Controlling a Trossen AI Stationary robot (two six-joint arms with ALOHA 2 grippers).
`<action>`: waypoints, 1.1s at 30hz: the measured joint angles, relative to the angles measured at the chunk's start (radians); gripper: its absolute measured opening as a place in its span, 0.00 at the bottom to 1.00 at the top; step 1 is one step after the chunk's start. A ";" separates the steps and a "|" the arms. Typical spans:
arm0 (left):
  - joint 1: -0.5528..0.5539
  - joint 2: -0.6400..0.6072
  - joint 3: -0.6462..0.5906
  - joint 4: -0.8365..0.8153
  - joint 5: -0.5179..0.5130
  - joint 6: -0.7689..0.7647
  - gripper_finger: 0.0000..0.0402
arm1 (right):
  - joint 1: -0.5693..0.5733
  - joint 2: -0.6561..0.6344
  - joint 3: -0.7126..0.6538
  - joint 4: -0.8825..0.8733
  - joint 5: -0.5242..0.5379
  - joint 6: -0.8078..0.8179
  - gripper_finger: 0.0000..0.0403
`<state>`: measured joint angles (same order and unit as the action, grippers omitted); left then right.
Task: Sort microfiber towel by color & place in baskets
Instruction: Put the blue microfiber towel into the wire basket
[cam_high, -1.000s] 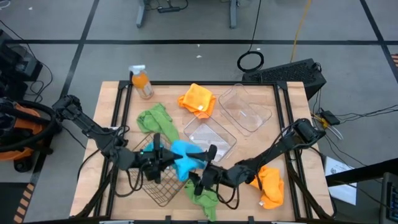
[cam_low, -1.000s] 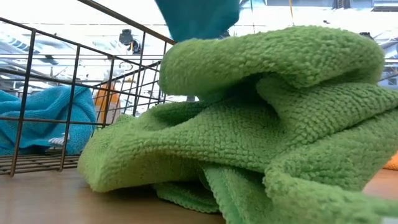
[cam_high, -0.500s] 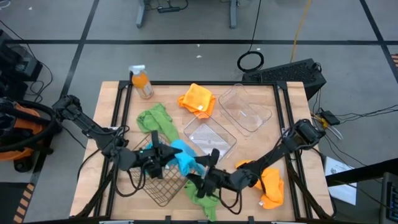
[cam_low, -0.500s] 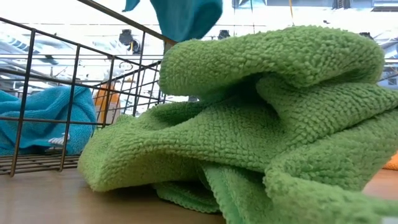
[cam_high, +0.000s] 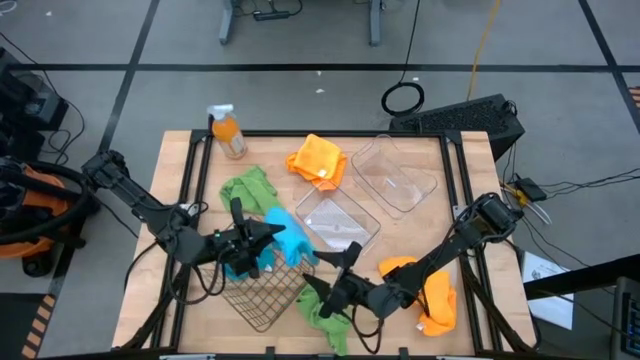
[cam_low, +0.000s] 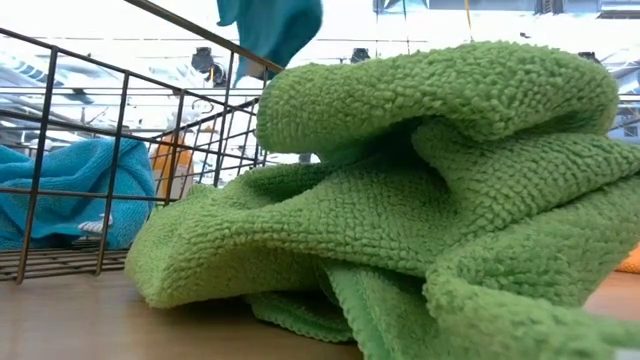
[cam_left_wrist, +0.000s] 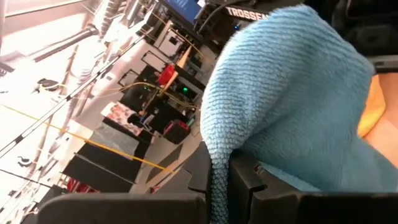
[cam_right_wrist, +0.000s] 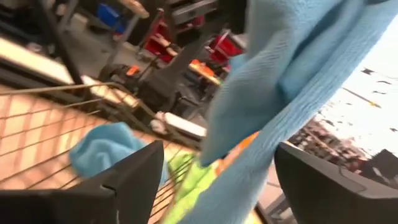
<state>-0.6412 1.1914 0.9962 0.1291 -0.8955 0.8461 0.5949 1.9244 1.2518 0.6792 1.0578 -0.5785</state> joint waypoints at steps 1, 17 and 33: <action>-0.003 -0.002 0.000 0.002 0.000 0.001 0.06 | -0.005 0.000 0.000 -0.027 -0.017 0.022 0.71; 0.000 -0.002 0.000 0.042 0.000 -0.055 0.06 | -0.075 -0.002 0.001 -0.086 -0.329 -0.033 0.55; 0.025 -0.001 0.000 -0.012 0.004 -0.081 0.06 | -0.035 -0.002 0.002 -0.154 0.033 -0.889 0.61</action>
<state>-0.6167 1.1900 0.9958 0.1172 -0.8916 0.7647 0.5598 1.9221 1.2537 0.5257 1.0912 -1.4677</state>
